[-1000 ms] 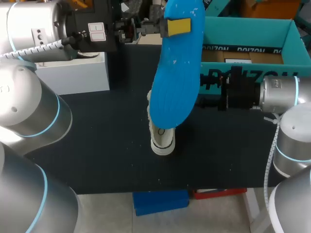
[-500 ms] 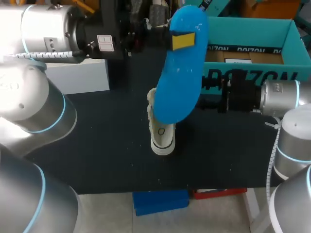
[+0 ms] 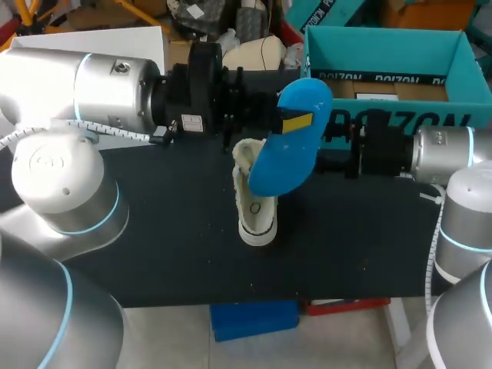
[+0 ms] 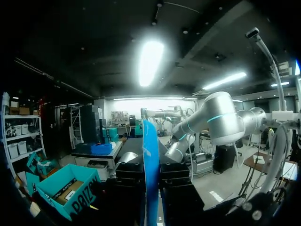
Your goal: Take the shoe out of the shoebox, open the shoe tongue, remove and reinsert the insole, then place the shoe into the shoebox
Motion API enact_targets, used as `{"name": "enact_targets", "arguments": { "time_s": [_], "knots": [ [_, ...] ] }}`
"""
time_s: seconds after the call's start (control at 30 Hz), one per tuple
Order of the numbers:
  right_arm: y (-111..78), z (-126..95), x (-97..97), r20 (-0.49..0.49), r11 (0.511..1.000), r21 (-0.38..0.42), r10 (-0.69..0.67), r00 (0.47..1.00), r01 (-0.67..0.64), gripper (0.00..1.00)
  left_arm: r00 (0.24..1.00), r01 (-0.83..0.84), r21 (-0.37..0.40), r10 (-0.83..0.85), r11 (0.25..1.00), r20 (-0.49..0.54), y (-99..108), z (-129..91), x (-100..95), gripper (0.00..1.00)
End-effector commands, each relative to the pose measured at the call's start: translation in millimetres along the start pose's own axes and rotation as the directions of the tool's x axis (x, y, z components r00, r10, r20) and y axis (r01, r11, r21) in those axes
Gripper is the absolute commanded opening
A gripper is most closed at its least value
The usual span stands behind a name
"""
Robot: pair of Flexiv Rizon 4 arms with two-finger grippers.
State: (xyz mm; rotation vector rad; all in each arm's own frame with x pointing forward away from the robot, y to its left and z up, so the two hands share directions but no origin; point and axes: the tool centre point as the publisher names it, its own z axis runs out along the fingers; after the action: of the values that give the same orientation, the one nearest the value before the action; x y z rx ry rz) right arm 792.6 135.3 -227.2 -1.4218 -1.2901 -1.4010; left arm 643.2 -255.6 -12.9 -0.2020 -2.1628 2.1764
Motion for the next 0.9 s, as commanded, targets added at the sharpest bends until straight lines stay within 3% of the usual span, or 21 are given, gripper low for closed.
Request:
{"name": "enact_targets", "arguments": {
  "time_s": [0.03,0.33,0.47,0.7,0.83,0.87,0.9],
  "knots": [
    [-0.3,1.6,-0.3,0.001,1.0,-0.003,0.0,1.0,0.0,1.0,1.0,-0.001,0.001,0.001,1.0,0.008,1.0,-2.7,4.2,0.0],
    [-0.3,1.6,-0.3,0.001,1.0,-0.003,0.0,1.0,0.0,1.0,1.0,-0.001,0.001,0.001,1.0,0.008,1.0,-2.7,4.2,0.0],
    [-0.3,1.6,-0.3,0.001,1.0,-0.003,0.0,1.0,0.0,1.0,0.953,-0.303,0.035,0.302,0.952,0.034,-0.9,-3.9,30.9,0.0],
    [-0.3,1.6,-0.3,0.001,1.0,-0.003,0.0,1.0,0.0,1.0,0.798,-0.602,-0.012,0.602,0.799,0.027,38.8,-4.7,54.1,0.0],
    [-0.3,1.6,-0.3,0.001,1.0,-0.003,0.0,1.0,0.0,1.0,0.735,-0.677,-0.05,0.678,0.735,0.013,67.8,-7.9,51.7,0.0],
    [-0.3,1.6,-0.3,0.001,1.0,-0.003,0.0,1.0,0.0,1.0,0.705,-0.707,-0.098,0.709,0.7,-0.018,79.2,-7.7,48.4,0.0],
    [-0.3,1.6,-0.3,0.001,1.0,-0.003,0.0,1.0,0.0,1.0,0.725,-0.689,-0.081,0.688,0.721,-0.046,90.1,-8.4,46.5,0.0]
  ]
}}
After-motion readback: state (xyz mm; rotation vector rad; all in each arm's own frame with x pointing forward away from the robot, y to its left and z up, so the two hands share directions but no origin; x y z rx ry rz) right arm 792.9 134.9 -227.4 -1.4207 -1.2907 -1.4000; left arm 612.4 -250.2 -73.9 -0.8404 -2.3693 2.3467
